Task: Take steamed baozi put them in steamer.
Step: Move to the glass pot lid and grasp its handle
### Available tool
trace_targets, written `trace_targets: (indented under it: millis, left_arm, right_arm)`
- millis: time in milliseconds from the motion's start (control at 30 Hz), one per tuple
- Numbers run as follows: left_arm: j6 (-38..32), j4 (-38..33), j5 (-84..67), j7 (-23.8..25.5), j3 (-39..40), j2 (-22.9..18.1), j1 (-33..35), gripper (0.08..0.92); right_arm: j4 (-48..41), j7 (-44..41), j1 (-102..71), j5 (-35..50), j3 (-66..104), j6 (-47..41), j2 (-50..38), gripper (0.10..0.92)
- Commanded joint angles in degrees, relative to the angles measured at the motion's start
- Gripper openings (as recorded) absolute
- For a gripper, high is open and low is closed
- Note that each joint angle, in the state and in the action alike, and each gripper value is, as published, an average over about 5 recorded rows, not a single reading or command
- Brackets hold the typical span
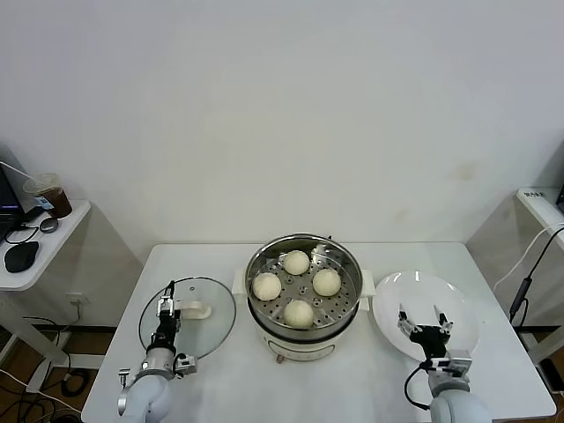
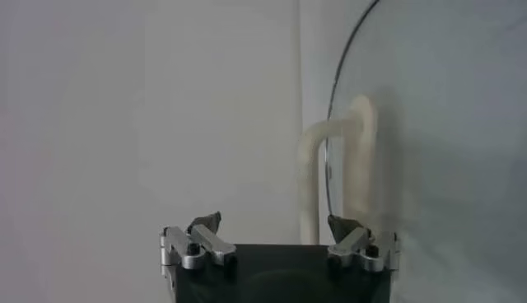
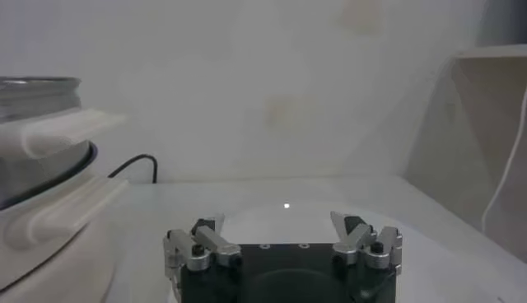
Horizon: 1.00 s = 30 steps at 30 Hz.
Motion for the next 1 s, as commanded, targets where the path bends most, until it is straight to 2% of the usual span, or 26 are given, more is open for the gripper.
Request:
trace_targets:
  millis: [33,433,533,833,1000]
  left_arm:
    - [-0.22,1.85,-0.23,0.05,0.24,0.22,-2.38,0.823]
    - [-2.16,3.07,-1.64,-0.67,0.51,0.69,-2.26,0.807]
    - [-2.49,2.84,-1.63,-0.22,0.45,1.01,-2.19,0.747]
    - [-2.45,1.98,-1.61,1.06,0.14,1.28,-2.06,0.490]
    - [-0.35,-2.28,-2.11,3.85,-0.17,1.25,-0.28,0.342]
  right_arm:
    - [-0.20,-0.01,-0.15,-0.33,0.12,0.12,-0.01,0.823]
    - [-0.35,-0.02,-0.16,-0.35,0.24,0.08,0.24,0.823]
    - [-0.37,-0.02,-0.15,-0.30,0.32,0.09,0.19,0.823]
    - [-0.40,-0.02,-0.26,-0.28,0.42,0.11,0.21,0.823]
    - [-0.48,-0.02,-0.14,-0.39,0.30,0.10,0.38,0.823]
